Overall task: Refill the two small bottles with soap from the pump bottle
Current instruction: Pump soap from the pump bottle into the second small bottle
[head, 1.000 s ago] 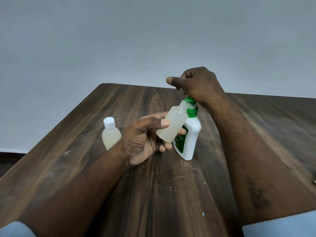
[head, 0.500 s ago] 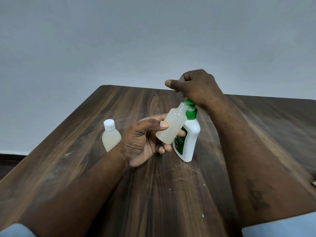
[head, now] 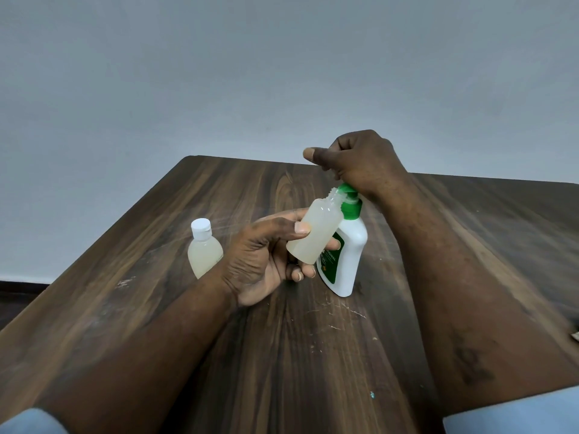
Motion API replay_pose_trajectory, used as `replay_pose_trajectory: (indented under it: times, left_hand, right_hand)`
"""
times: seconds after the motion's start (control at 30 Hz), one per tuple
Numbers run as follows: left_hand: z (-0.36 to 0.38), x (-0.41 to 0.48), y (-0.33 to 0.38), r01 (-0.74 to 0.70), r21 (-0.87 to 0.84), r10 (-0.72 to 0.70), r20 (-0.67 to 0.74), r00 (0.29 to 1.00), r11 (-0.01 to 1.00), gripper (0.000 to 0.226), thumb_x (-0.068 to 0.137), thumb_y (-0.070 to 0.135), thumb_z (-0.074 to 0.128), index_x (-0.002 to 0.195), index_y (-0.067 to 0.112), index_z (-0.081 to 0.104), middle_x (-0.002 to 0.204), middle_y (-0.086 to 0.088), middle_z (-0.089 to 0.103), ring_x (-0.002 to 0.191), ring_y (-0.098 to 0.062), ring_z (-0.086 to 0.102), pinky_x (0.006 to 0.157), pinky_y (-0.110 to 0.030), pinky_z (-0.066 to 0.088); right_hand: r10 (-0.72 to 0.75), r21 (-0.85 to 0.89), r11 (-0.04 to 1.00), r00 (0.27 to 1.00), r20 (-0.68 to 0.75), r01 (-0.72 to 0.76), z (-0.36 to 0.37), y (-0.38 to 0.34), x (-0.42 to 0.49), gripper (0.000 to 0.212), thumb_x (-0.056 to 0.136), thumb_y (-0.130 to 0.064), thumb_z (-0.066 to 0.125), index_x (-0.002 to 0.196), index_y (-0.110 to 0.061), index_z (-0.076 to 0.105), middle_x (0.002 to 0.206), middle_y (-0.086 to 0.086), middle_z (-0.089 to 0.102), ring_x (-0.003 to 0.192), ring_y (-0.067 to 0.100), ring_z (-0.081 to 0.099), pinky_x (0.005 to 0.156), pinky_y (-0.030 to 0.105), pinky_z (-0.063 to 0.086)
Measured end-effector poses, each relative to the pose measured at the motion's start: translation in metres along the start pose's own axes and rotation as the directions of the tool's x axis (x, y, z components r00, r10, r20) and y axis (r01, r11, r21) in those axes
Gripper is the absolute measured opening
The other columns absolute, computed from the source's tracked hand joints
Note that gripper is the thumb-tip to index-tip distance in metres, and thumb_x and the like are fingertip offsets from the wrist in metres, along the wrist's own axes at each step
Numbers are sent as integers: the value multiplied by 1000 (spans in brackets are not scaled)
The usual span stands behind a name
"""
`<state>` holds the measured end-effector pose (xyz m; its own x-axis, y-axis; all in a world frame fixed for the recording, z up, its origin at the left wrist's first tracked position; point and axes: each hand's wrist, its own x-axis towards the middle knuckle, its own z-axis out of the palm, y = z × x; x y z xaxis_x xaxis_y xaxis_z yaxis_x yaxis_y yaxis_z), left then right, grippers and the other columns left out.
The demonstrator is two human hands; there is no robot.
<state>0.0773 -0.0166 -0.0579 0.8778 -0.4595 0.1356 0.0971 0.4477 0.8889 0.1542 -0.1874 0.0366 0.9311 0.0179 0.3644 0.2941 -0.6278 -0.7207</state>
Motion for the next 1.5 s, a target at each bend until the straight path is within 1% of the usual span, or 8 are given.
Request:
replay_pose_trajectory:
  times: [0.23,0.4,0.73,1.03,1.17,1.3,1.43,1.5]
  left_hand:
    - [-1,0,-1,0,4,0,14,1000,1000,44,77,28,65,119,14,74,109,-28,69,59,-24,57,48,-26,44]
    - [-2,0,0,-5,16,5,2,1000,1000,44,78,28,64,119,14,73,109,-28,70,62,-25,57,49,-27,43]
    - [0,0,1,-2,16,2,7,1000,1000,44,76,28,65,117,14,74,107,-26,71,61,-25,56,49,-26,44]
    - [-1,0,0,-5,14,5,7,1000,1000,45,78,26,65,120,14,73,111,-28,69,61,-25,58,50,-27,44]
    - [0,0,3,-21,73,20,21,1000,997,41,83,21,64,122,13,71,116,-28,69,65,-29,66,49,-25,47]
    - [2,-1,6,-53,129,47,48,998,990,36,88,13,61,124,11,67,118,-28,69,73,-36,71,48,-24,53]
    - [4,-2,7,-66,201,57,52,997,977,45,88,10,65,133,7,57,120,-27,68,81,-41,72,51,-26,56]
    - [4,-3,7,-77,257,73,27,997,963,48,87,11,67,133,6,55,119,-26,70,84,-43,73,52,-27,57]
  right_hand:
    - [-6,-3,1000,1000,5,6,1,0,1,49,82,-56,82,80,-7,74,71,-7,69,65,9,60,66,29,51]
    - [7,-3,1000,999,33,-6,6,1,1,44,80,-55,84,70,-15,70,68,-6,68,65,11,61,69,33,53]
    - [-13,-10,1000,1000,-9,13,-1,-1,1,50,82,-56,82,80,-7,73,69,-8,68,63,7,60,63,27,50]
    - [8,-2,1000,1000,23,-8,5,1,1,45,82,-54,83,73,-12,72,68,-5,68,65,12,60,67,31,51]
    - [10,63,998,999,-46,-7,0,5,2,54,84,-53,81,82,0,72,61,-9,64,62,11,58,66,32,51]
    - [-15,63,998,999,-32,17,-4,3,2,52,84,-54,81,80,-2,72,68,-6,66,66,12,61,68,32,52]
    - [-24,62,998,998,-54,28,-6,2,0,57,84,-56,81,81,0,71,61,-10,64,61,9,59,66,32,52]
    - [-24,67,997,998,-51,27,-7,1,0,56,83,-56,81,75,-3,67,67,-6,69,61,10,59,67,35,54]
